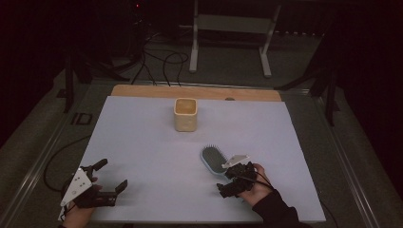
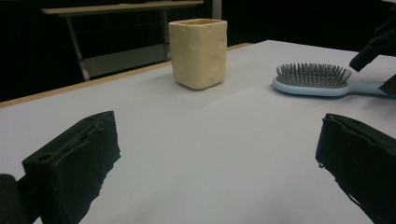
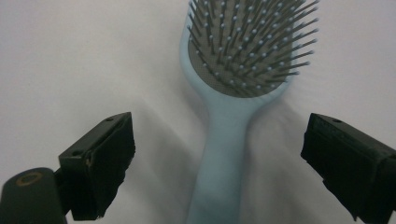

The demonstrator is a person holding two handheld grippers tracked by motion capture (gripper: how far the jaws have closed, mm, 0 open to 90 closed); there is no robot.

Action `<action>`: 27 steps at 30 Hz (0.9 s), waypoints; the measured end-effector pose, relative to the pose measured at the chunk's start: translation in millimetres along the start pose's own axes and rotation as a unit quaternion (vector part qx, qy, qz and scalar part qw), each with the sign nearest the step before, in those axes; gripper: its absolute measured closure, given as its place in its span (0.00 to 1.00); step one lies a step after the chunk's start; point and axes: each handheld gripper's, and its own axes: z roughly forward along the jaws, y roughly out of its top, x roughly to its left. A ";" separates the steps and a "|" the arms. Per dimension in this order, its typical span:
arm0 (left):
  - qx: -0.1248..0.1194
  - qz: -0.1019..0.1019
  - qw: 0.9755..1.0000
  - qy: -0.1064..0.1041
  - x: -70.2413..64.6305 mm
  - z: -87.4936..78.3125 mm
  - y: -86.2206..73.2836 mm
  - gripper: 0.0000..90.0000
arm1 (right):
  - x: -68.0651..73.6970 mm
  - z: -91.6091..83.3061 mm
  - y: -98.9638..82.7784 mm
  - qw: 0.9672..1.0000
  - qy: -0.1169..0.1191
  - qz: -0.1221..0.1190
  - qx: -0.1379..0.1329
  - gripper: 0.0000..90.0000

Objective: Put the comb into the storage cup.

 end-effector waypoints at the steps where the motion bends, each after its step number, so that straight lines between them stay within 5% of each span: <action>1: 0.000 0.000 1.000 0.000 0.0 0.0 0.0 0.00 | -0.3 1.7 0.3 1.000 0.000 0.000 0.004 0.11; 9: 0.000 -0.001 1.000 -0.001 0.2 -0.2 0.0 0.00 | -2.5 9.9 6.0 0.998 0.027 0.028 0.041 0.15; 21: 0.000 0.000 1.000 -0.003 0.0 -0.6 0.3 0.00 | -3.3 14.5 16.1 0.996 0.011 0.048 0.071 0.17; 27: -0.001 -0.001 1.000 -0.003 0.3 -0.7 0.2 0.00 | -10.7 20.7 17.8 0.991 0.024 0.082 0.101 0.27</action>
